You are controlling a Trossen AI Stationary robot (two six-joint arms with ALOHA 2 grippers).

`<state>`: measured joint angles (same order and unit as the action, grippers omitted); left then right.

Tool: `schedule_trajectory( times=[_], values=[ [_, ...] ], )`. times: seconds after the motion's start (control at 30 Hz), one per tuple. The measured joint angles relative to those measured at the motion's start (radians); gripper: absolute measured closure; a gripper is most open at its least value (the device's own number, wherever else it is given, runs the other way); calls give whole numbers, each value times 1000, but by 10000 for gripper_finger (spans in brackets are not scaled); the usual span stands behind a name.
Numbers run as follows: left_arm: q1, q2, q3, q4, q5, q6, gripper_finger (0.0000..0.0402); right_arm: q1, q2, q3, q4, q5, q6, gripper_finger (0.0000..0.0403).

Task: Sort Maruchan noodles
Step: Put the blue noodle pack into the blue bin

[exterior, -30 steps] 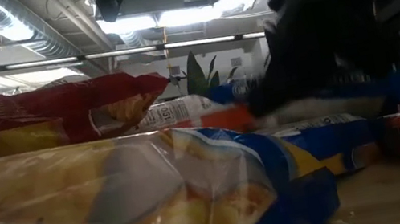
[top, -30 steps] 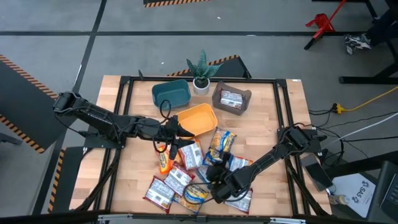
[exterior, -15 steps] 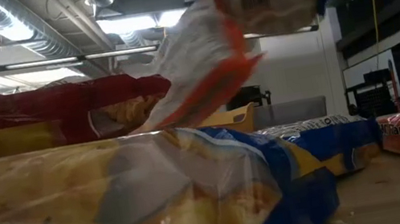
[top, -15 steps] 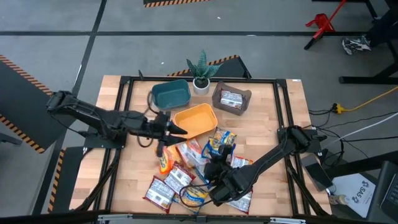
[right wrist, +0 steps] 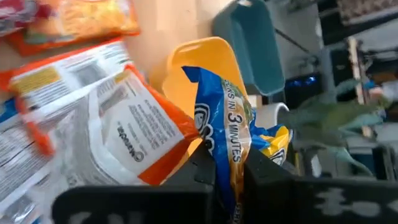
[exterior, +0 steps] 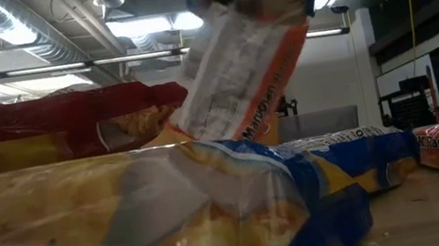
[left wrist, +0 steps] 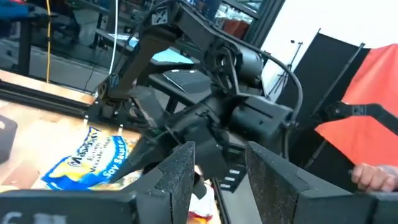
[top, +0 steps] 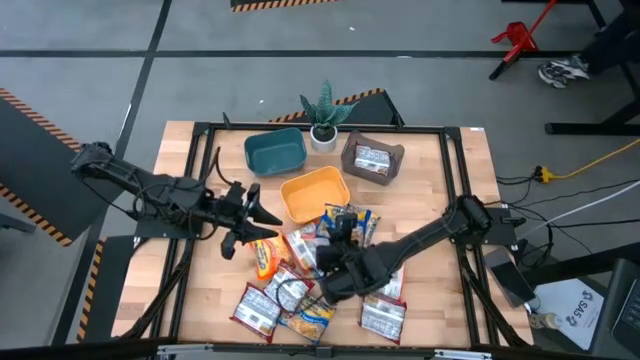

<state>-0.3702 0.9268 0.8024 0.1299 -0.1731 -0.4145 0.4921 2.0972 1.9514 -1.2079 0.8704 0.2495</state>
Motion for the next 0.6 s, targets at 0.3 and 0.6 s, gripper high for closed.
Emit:
schedule_trajectory(
  times=[0.3,0.6],
  values=[
    [8,0,0,-178,-86,2,263,-82,3,0,185,-106,-230,390],
    [6,14,-125,-394,-229,-147,263,-92,-10,0,220,-9,-281,392]
  ],
)
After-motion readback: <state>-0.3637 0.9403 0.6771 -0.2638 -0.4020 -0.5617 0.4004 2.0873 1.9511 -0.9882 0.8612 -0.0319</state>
